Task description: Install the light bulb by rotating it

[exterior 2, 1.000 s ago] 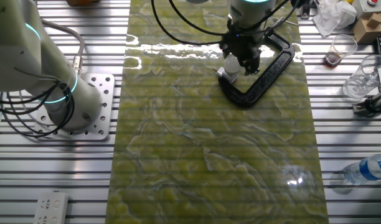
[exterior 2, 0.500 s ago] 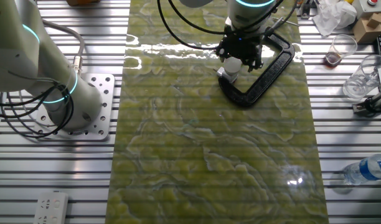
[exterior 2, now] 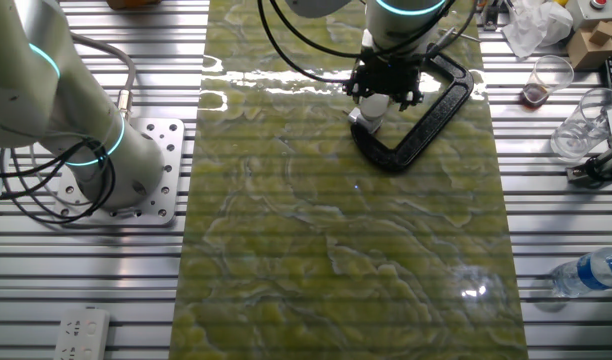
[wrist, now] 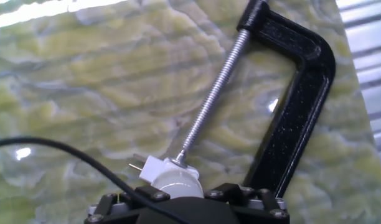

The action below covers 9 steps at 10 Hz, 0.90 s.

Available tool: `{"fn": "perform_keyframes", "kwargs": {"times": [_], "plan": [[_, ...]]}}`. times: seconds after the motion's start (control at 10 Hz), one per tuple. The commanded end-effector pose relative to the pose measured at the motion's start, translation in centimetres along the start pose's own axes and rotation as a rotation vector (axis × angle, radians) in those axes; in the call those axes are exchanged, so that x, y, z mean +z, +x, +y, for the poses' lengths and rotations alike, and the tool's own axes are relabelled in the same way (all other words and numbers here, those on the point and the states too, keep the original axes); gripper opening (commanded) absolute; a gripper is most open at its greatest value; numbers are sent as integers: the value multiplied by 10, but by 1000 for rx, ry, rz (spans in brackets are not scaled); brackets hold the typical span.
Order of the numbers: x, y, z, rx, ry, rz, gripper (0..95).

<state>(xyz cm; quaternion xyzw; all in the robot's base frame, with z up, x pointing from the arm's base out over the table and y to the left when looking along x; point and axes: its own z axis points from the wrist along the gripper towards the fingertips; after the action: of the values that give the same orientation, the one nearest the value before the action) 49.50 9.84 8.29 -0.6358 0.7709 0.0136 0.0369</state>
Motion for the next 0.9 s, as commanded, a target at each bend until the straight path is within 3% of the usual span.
{"fn": "perform_keyframes", "kwargs": {"times": [0.1,0.5,0.6,0.7,0.8,0.9], "plan": [[0,0,1,16,-9,8,570],[0,0,1,27,-10,7,570],[0,0,1,42,-10,9,190],[1,0,1,75,-11,9,0],[1,0,1,98,-10,16,0],[1,0,1,131,-42,32,0]]}}
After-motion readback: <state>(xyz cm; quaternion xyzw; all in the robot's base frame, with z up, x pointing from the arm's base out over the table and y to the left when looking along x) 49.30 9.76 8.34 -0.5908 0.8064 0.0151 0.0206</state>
